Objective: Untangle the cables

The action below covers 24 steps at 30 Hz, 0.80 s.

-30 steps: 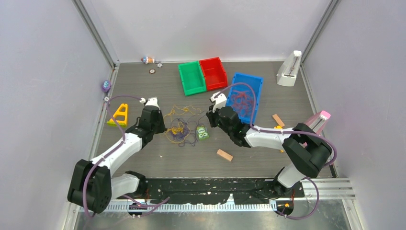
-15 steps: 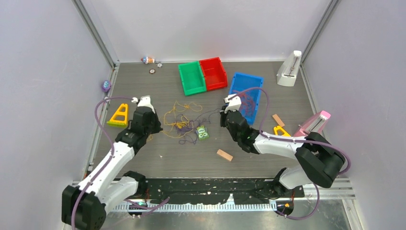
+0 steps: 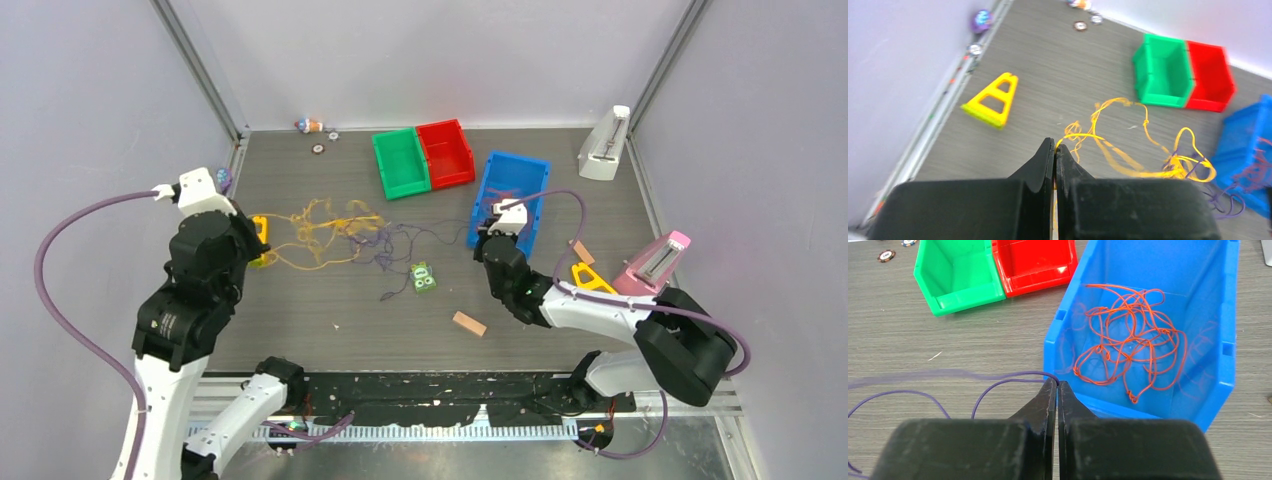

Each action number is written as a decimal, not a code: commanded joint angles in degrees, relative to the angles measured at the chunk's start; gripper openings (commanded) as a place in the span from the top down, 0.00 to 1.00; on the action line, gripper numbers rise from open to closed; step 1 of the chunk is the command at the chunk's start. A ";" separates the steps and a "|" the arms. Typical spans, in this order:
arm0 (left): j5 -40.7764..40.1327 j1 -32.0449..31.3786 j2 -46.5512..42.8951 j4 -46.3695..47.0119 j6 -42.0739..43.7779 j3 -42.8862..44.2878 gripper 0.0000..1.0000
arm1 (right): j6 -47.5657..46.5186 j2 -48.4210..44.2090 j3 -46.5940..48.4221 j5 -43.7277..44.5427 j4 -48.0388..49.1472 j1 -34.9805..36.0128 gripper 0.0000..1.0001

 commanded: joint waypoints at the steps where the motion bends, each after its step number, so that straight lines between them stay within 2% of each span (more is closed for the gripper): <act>1: -11.15 0.72 -0.90 -8.19 2.21 1.00 1.00 | 1.12 -3.20 -1.36 3.72 1.77 -0.24 0.95; 3: -10.12 0.77 -2.24 -6.49 2.31 -0.36 1.00 | 1.00 -3.84 -1.88 4.02 2.10 -0.25 0.95; 5: -4.88 0.77 -3.01 -4.04 2.77 -1.97 1.00 | 0.13 -4.62 -2.60 3.55 3.14 -0.23 0.95; 8: 12.21 0.77 -3.62 1.67 6.17 -5.33 1.00 | -3.04 -5.81 -4.09 -0.57 5.79 -0.27 0.94; 12: 34.84 0.48 -0.43 7.35 7.72 -6.85 1.00 | -6.81 -6.43 -6.47 -12.29 13.49 -0.18 0.88; 16: 39.98 -2.46 5.66 5.02 9.81 -4.01 1.00 | -7.97 -5.80 -7.56 -21.24 17.44 -0.20 0.80; 18: 40.01 -3.86 7.57 3.85 10.53 -2.57 1.00 | -8.65 -5.38 -7.63 -24.38 18.73 -0.24 0.64; 20: 40.84 -4.71 8.28 4.00 10.96 -2.14 1.00 | -9.15 -5.14 -8.14 -27.43 20.45 -0.22 0.30; 22: 42.41 -5.58 8.63 4.64 11.22 -1.79 1.00 | -9.52 -4.95 -8.50 -31.97 22.07 -0.20 0.15; 24: 43.60 -7.19 9.16 4.60 11.78 -0.68 1.00 | -9.77 -4.70 -8.60 -35.08 23.17 -0.24 0.07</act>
